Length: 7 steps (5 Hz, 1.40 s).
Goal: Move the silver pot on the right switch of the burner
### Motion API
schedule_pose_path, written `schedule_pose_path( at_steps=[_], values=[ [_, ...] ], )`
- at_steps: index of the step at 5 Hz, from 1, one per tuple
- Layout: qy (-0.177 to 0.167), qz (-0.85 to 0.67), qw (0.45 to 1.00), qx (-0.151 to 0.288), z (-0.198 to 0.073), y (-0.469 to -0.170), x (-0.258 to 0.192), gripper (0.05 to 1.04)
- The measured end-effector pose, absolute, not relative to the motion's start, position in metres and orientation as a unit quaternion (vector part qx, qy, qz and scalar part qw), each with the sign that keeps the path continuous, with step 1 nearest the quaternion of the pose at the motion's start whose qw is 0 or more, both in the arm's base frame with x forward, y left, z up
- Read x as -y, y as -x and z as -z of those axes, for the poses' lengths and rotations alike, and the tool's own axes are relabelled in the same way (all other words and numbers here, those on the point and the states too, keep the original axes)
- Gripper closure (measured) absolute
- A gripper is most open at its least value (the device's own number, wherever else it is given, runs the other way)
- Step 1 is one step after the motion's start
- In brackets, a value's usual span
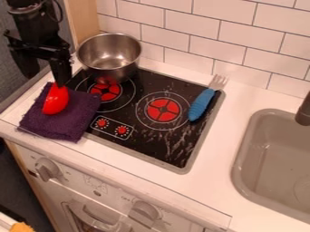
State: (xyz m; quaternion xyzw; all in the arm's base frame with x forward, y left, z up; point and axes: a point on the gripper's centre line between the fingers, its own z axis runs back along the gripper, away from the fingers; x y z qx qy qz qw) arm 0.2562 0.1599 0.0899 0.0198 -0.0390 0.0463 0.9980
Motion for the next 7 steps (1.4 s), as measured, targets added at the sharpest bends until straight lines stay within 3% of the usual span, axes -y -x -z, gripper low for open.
schedule_pose_path(
  at_steps=[1, 2, 4, 5, 6, 7],
  values=[
    [-0.014, -0.048, 0.998, 0.029, -0.083, -0.256, -0.159, 0.082],
    [-0.019, -0.027, 0.998, 0.053, -0.095, -0.285, -0.141, 0.082],
    [0.007, 0.017, 0.997, 0.079, -0.115, -0.353, -0.092, 0.082],
    [0.003, 0.015, 0.998, 0.064, -0.092, -0.386, -0.087, 0.082],
    [-0.001, 0.002, 0.998, 0.055, -0.071, -0.400, -0.092, 0.082],
    [-0.007, 0.008, 0.999, 0.039, -0.050, -0.401, -0.092, 0.155]
  ],
)
